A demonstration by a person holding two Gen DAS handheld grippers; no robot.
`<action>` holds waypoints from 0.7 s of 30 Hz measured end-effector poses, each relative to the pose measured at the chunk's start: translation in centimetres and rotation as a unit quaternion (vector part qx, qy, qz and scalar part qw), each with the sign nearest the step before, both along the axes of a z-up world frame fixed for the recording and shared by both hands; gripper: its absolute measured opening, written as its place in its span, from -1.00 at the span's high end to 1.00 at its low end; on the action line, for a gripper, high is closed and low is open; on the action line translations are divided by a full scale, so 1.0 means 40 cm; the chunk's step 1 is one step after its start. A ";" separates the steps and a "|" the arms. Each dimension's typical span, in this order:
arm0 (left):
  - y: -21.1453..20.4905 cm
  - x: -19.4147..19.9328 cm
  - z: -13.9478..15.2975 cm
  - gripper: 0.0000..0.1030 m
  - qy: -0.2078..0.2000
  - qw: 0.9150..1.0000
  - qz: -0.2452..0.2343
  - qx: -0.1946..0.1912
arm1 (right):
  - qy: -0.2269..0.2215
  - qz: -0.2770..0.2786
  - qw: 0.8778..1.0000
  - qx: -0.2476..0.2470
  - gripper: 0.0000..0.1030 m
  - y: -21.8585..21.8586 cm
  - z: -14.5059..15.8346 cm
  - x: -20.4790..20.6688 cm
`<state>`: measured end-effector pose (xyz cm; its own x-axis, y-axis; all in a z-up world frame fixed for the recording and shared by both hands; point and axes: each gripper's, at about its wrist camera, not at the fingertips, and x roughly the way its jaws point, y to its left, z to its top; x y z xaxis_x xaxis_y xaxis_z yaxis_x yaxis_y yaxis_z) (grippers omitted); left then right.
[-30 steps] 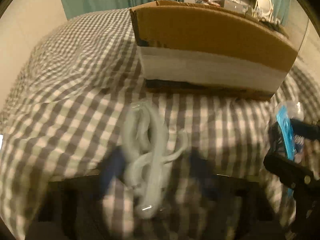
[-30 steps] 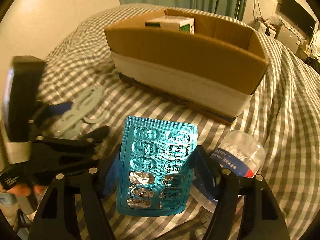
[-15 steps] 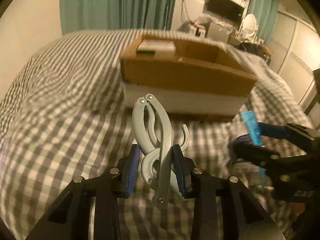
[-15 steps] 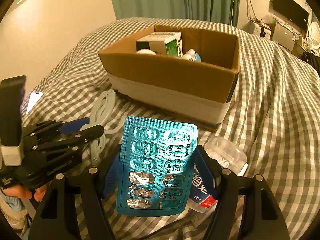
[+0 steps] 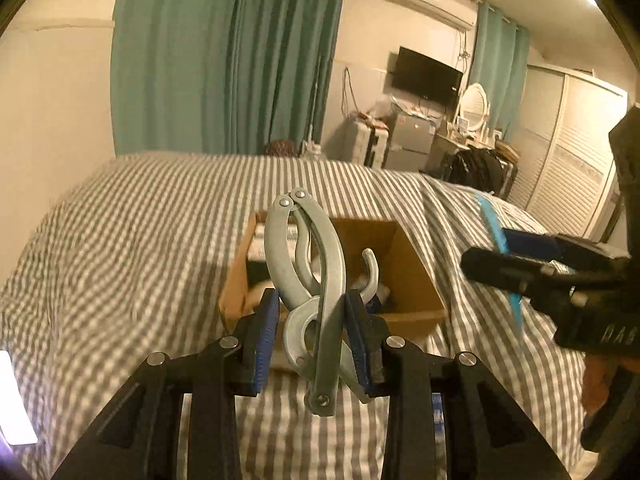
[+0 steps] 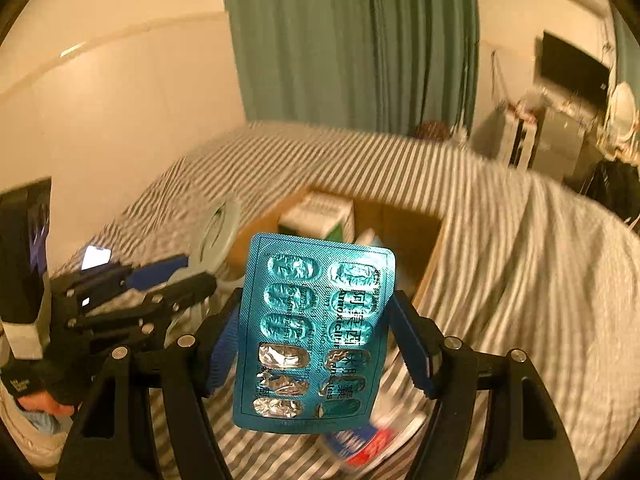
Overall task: Organize objects
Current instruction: 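Carry the clip and blister pack into the cardboard box and release both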
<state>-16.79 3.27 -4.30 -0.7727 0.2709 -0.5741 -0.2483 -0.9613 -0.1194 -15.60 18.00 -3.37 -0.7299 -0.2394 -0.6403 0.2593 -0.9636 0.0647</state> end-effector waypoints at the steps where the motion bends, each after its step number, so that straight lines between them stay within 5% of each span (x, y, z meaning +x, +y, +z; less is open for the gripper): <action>1: 0.002 -0.015 0.007 0.35 0.003 1.000 0.003 -0.003 | 0.007 -0.005 1.000 -0.001 -0.35 0.006 0.019 -0.015; 11: 0.035 -0.132 0.011 0.35 0.001 1.000 0.005 -0.003 | 0.015 -0.018 1.000 -0.014 -0.35 0.012 0.070 -0.146; 21: 0.072 -0.231 -0.082 0.35 -0.019 0.999 -0.019 -0.031 | -0.008 -0.027 1.000 -0.013 -0.36 0.019 0.020 -0.277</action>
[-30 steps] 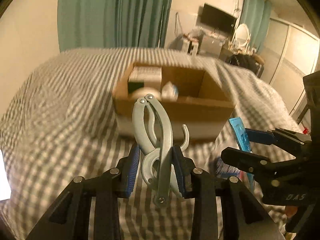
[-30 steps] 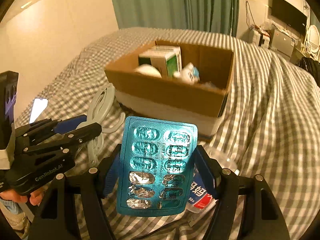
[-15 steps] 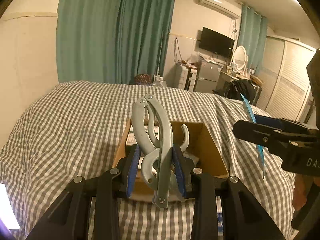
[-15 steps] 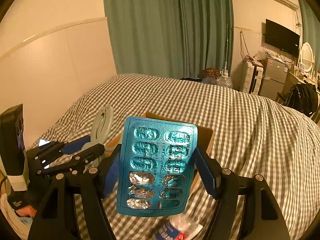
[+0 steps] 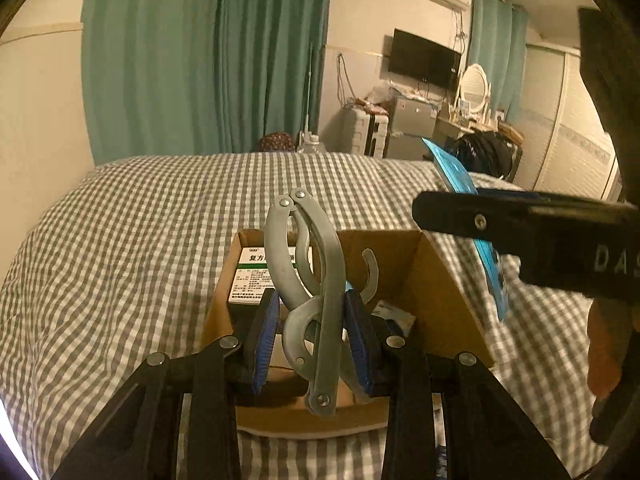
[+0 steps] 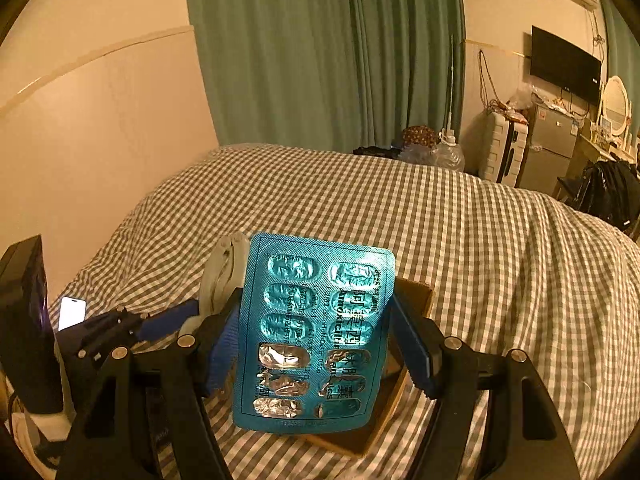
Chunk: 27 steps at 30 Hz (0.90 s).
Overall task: Organize objects
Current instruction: 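Carry the clip and blister pack into the cardboard box and release both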
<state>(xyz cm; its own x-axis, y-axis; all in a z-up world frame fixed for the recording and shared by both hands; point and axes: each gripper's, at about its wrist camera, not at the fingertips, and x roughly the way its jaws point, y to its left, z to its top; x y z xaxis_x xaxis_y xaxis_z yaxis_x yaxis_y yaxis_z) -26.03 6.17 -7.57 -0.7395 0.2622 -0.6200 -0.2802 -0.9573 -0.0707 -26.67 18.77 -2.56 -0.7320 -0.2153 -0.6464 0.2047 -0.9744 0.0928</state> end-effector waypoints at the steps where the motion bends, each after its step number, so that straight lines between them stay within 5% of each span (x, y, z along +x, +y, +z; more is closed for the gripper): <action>1: 0.000 -0.013 -0.013 0.35 -0.005 1.000 0.000 0.000 | -0.003 -0.001 1.000 0.000 -0.36 0.003 -0.008 -0.013; 9: -0.005 -0.072 -0.080 0.29 -0.035 0.999 0.000 0.000 | -0.017 0.000 1.000 -0.006 -0.37 0.012 -0.081 -0.107; 10: -0.008 -0.075 -0.083 0.22 -0.035 0.999 -0.003 0.005 | -0.015 -0.004 1.000 -0.007 -0.37 0.013 -0.089 -0.110; 12: -0.018 -0.073 -0.081 -0.36 -0.031 0.999 -0.001 0.011 | -0.013 -0.010 1.000 -0.013 -0.43 0.023 -0.106 -0.123; 14: -0.030 -0.067 -0.071 -0.60 -0.019 1.000 0.002 0.020 | -0.013 -0.018 0.999 -0.026 -0.59 0.039 -0.119 -0.127; 20: -0.018 -0.019 -0.026 -0.67 0.000 1.000 -0.007 0.018 | -0.002 -0.030 0.998 -0.057 -0.64 0.070 -0.096 -0.108; 27: -0.021 0.079 0.064 -0.99 0.037 0.999 0.026 0.010 | 0.046 -0.049 0.997 -0.023 -0.72 0.086 0.027 0.032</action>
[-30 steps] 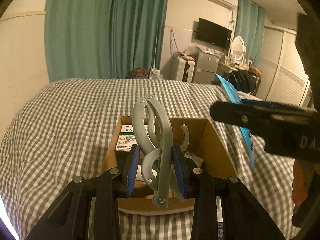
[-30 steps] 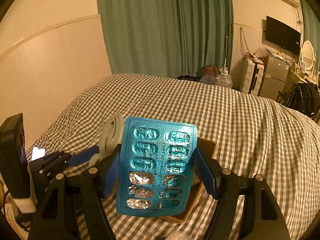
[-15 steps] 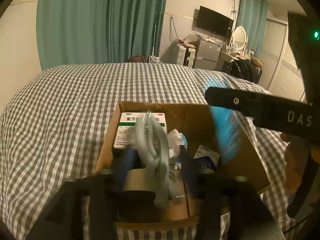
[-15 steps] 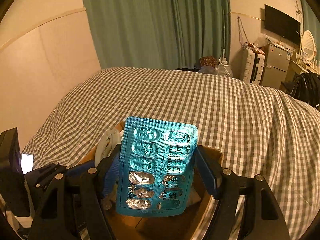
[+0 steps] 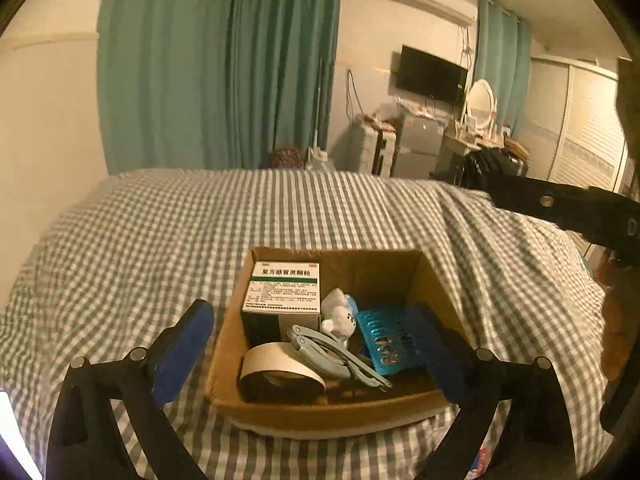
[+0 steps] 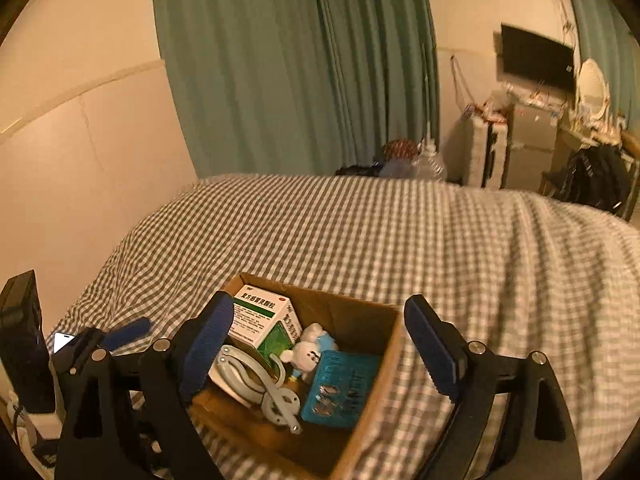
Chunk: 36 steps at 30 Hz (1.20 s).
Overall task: Organize objects
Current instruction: 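Carry the clip and blister pack into the cardboard box and release both, then grasp the clear floss-pick jar with the right gripper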
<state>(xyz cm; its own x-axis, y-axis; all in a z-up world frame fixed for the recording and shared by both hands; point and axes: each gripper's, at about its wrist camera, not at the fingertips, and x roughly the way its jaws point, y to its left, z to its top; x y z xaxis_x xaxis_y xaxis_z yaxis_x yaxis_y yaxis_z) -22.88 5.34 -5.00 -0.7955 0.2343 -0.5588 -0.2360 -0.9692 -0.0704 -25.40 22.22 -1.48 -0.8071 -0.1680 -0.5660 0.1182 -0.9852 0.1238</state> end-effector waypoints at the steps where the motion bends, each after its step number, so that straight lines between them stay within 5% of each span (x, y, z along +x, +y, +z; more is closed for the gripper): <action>1: -0.002 0.019 0.013 -1.00 0.006 1.000 0.009 -0.006 | 0.004 -0.006 1.000 0.007 -0.74 0.004 0.016 0.019; 8: -0.031 0.137 0.074 -1.00 0.033 0.999 0.043 0.006 | 0.051 -0.040 0.997 0.029 -0.80 0.020 0.119 0.201; 14: -0.066 0.202 0.044 -1.00 0.016 0.996 0.084 0.001 | 0.049 -0.028 0.997 0.052 -0.90 -0.011 0.117 0.326; 20: -0.105 0.234 -0.082 -1.00 -0.013 0.994 0.106 -0.002 | -0.021 -0.016 0.997 0.068 -0.93 -0.045 -0.046 0.369; 26: -0.078 0.236 -0.189 -1.00 -0.016 0.992 0.104 -0.062 | -0.108 -0.006 0.991 0.078 -0.93 -0.060 -0.258 0.342; 36: -0.119 0.227 -0.284 -1.00 -0.069 0.991 0.107 -0.048 | -0.228 -0.015 0.969 0.096 -0.83 -0.090 -0.455 0.250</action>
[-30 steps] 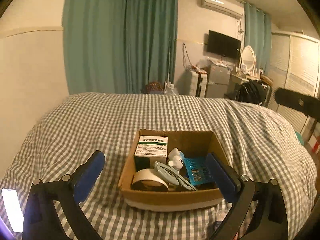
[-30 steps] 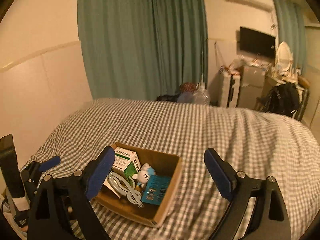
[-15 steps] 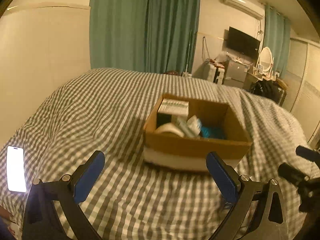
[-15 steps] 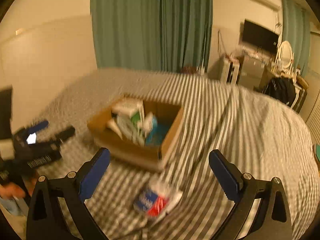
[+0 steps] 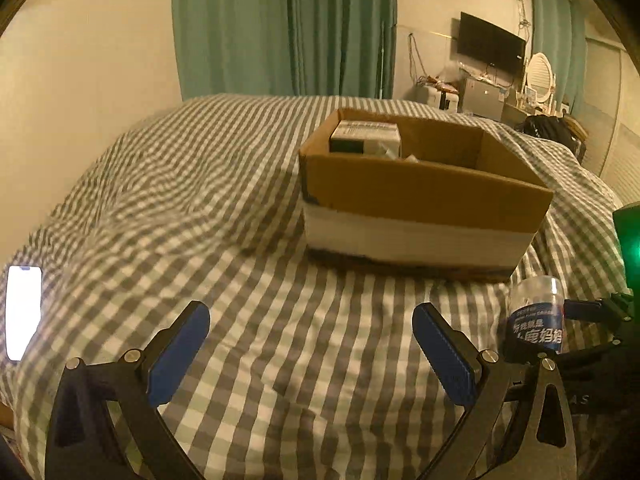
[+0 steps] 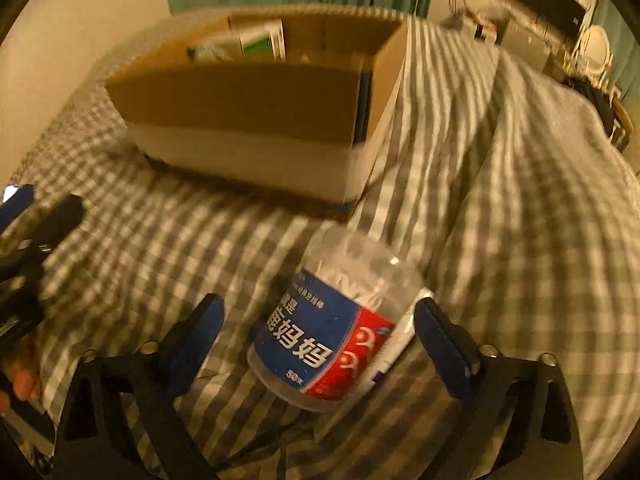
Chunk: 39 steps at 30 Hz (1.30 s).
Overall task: Organize objects
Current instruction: 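Grasp the clear floss-pick jar with the right gripper, then lift the floss jar with the right gripper while the left gripper grasps the white tube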
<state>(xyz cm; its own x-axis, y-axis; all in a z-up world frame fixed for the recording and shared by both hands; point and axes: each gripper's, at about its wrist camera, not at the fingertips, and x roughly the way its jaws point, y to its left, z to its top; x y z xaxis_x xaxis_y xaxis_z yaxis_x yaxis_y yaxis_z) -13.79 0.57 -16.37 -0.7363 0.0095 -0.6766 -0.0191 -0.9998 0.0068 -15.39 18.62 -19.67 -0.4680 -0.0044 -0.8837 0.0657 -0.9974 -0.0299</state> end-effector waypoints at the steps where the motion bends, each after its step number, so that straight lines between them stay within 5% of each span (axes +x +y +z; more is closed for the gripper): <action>1: -0.005 0.000 -0.005 -1.00 -0.003 1.000 0.002 0.003 | -0.002 -0.002 1.000 0.009 -0.83 -0.003 -0.010 -0.004; 5: -0.018 -0.001 -0.012 -1.00 -0.017 1.000 0.009 0.019 | -0.017 0.006 1.000 0.016 -0.80 -0.008 -0.039 -0.013; 9: -0.019 0.001 -0.020 -1.00 -0.023 1.000 0.009 0.018 | -0.043 0.011 0.999 -0.002 -0.34 0.002 -0.076 -0.032; 16: 0.013 -0.010 -0.022 -1.00 -0.038 0.999 0.004 0.015 | 0.028 0.036 0.999 -0.023 -0.31 0.021 0.039 0.047; 25: 0.196 -0.011 0.007 -1.00 -0.030 0.995 -0.091 0.029 | 0.112 0.016 0.993 -0.022 -0.30 0.127 0.232 0.150; 39: 0.407 0.005 -0.051 -0.94 -0.048 0.981 -0.190 0.011 | 0.113 -0.045 0.993 0.009 -0.30 0.233 0.236 0.180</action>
